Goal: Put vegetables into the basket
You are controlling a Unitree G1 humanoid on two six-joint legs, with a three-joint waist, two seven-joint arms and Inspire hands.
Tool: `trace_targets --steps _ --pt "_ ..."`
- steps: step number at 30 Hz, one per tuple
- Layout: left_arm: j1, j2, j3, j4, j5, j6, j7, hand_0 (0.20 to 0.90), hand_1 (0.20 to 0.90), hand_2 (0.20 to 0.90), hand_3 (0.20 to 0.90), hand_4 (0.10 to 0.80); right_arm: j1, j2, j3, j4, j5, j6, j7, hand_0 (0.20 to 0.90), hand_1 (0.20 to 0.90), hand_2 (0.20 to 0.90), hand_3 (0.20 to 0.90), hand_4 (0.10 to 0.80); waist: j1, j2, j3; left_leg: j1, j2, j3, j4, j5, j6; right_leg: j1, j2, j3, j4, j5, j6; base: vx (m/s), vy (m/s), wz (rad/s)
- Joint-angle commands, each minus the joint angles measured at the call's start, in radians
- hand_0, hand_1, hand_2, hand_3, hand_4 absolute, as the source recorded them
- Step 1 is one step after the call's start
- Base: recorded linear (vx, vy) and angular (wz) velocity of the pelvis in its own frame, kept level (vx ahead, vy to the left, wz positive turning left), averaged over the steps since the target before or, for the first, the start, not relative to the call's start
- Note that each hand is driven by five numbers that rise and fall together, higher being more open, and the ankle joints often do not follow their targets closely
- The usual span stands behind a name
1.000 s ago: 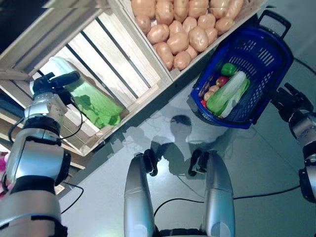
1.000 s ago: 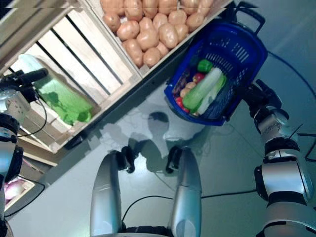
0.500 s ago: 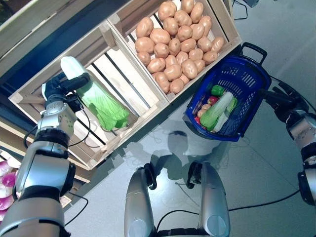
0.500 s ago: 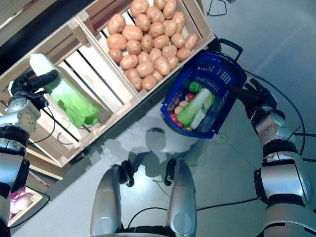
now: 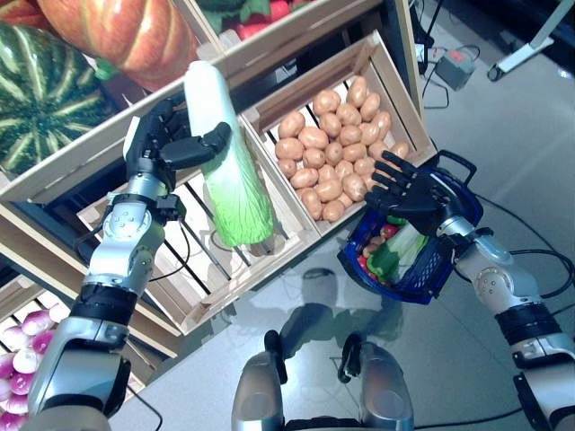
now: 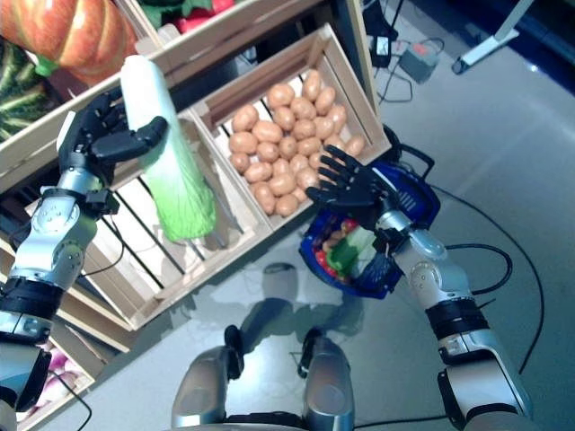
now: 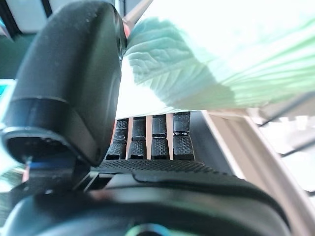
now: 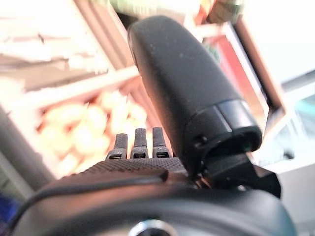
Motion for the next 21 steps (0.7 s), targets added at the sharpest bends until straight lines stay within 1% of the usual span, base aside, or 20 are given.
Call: trace_targets --steps 1,3,4,6,8,9,10,16,21 --pt "0.054 -0.030 0.075 -0.101 0.042 -0.146 -0.046 0.300 0.300 0.300 0.300 0.400 0.072 0.033 0.002 -0.073 0.011 0.003 0.098 0.900 0.900 0.900 0.900 0.800 -0.006 -0.009 -0.292 0.051 -0.081 0.017 -0.049 -0.070 0.056 0.145 0.023 -0.002 -0.274 0.085 -0.013 0.120 0.008 0.10" --pt "0.072 -0.034 0.074 -0.128 0.044 -0.162 -0.082 0.300 0.300 0.300 0.300 0.400 0.096 0.035 -0.003 -0.106 0.018 0.019 0.116 0.900 0.900 0.900 0.900 0.800 -0.009 -0.008 -0.311 0.079 -0.083 0.020 -0.094 -0.053 0.054 0.172 0.033 -0.001 -0.312 0.101 -0.010 0.106 0.005 0.06" --pt "0.073 -0.050 0.062 -0.161 0.055 -0.171 -0.106 0.300 0.300 0.300 0.300 0.400 0.102 0.039 -0.004 -0.136 0.023 0.035 0.118 0.900 0.900 0.900 0.900 0.800 -0.012 -0.008 -0.330 0.109 -0.085 0.024 -0.145 -0.036 0.051 0.198 0.043 -0.001 -0.361 0.122 -0.005 0.076 -0.001 0.06" --pt "0.069 -0.061 0.041 -0.177 0.058 -0.187 -0.130 0.300 0.300 0.300 0.300 0.400 0.100 0.054 0.002 -0.157 0.026 0.035 0.121 0.900 0.900 0.900 0.900 0.800 -0.012 -0.009 -0.346 0.136 -0.087 0.027 -0.192 -0.020 0.049 0.221 0.050 -0.006 -0.406 0.145 0.001 0.067 -0.005 0.04" --pt "0.065 -0.075 0.030 -0.189 0.062 -0.185 -0.137 0.300 0.300 0.300 0.300 0.400 0.096 0.062 0.002 -0.174 0.031 0.044 0.119 0.900 0.900 0.900 0.900 0.800 -0.011 -0.010 -0.355 0.153 -0.088 0.030 -0.224 -0.010 0.047 0.238 0.056 -0.009 -0.440 0.162 0.005 0.048 -0.014 0.00" --pt "0.063 -0.088 0.018 -0.196 0.068 -0.196 -0.156 0.300 0.300 0.300 0.300 0.400 0.095 0.069 0.007 -0.191 0.040 0.048 0.122 0.900 0.900 0.900 0.900 0.800 -0.011 -0.012 -0.364 0.167 -0.089 0.034 -0.246 -0.003 0.046 0.253 0.061 -0.012 -0.470 0.178 0.009 0.039 -0.026 0.00" --pt "0.060 -0.102 0.009 -0.203 0.075 -0.199 -0.162 0.300 0.300 0.300 0.300 0.400 0.092 0.080 0.008 -0.200 0.047 0.058 0.126 0.900 0.900 0.900 0.900 0.800 -0.011 -0.014 -0.368 0.167 -0.089 0.035 -0.246 -0.007 0.045 0.260 0.063 -0.013 -0.486 0.186 0.012 0.000 0.000 0.00" --pt "0.037 -0.136 -0.025 -0.204 0.057 -0.205 -0.194 0.300 0.300 0.300 0.300 0.400 0.088 0.107 0.026 -0.220 0.042 0.102 0.155 0.900 0.900 0.900 0.900 0.800 -0.020 -0.016 -0.388 0.173 -0.087 0.038 -0.246 -0.021 0.048 0.262 0.067 -0.009 -0.487 0.189 0.017 0.001 0.000 -0.01" --pt "0.017 -0.166 -0.051 -0.208 0.062 -0.205 -0.199 0.300 0.300 0.300 0.300 0.400 0.082 0.128 0.051 -0.224 0.040 0.133 0.149 0.900 0.900 0.900 0.900 0.800 -0.026 -0.016 -0.396 0.181 -0.088 0.042 -0.246 -0.029 0.051 0.267 0.069 -0.004 -0.487 0.190 0.019 0.000 0.000 -0.01"
